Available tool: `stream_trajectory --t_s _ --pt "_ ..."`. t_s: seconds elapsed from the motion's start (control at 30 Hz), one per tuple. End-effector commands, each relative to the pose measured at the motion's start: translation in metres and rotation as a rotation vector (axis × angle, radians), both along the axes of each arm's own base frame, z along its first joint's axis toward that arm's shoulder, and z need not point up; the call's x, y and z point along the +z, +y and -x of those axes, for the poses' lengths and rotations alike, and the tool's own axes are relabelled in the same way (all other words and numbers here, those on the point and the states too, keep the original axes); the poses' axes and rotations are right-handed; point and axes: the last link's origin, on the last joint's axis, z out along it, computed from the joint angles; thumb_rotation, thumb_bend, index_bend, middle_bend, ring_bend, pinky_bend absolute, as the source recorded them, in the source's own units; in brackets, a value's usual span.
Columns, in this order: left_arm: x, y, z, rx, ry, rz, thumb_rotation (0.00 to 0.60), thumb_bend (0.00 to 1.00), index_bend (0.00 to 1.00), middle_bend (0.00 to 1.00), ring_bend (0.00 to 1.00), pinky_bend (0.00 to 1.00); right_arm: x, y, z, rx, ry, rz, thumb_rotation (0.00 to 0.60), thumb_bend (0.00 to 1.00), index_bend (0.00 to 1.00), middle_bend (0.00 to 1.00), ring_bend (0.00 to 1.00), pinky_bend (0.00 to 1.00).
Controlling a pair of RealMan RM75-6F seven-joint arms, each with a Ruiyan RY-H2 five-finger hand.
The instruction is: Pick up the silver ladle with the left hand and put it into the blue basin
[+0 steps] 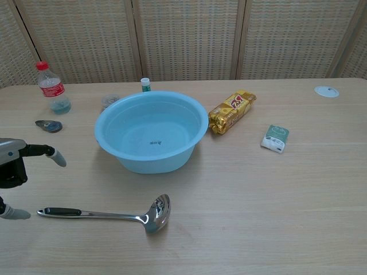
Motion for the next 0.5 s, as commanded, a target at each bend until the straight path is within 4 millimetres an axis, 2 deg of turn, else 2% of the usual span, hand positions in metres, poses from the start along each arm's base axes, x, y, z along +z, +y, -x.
stream_trajectory --t_s 0.03,0.43,0.5 --pt "-0.01 0.002 -0.003 0.015 0.003 0.003 0.6 0.1 0.36 1.0 0.99 1.0 0.0 0.0 0.0 0.0 -0.002 0.0 0.6 0.0 0.0 0.0 0.0 0.0" --pt "-0.033 0.005 -0.002 0.044 0.049 0.029 0.6 0.28 0.42 1.0 0.99 1.0 0.001 0.001 0.0 -0.001 -0.011 -0.007 0.6 0.0 0.0 0.0 0.0 0.0" --pt "-0.035 0.005 -0.003 0.039 0.057 0.031 0.6 0.29 0.42 1.0 0.99 1.0 0.002 0.001 0.0 0.0 -0.012 -0.008 0.6 0.0 0.0 0.0 0.0 0.0"
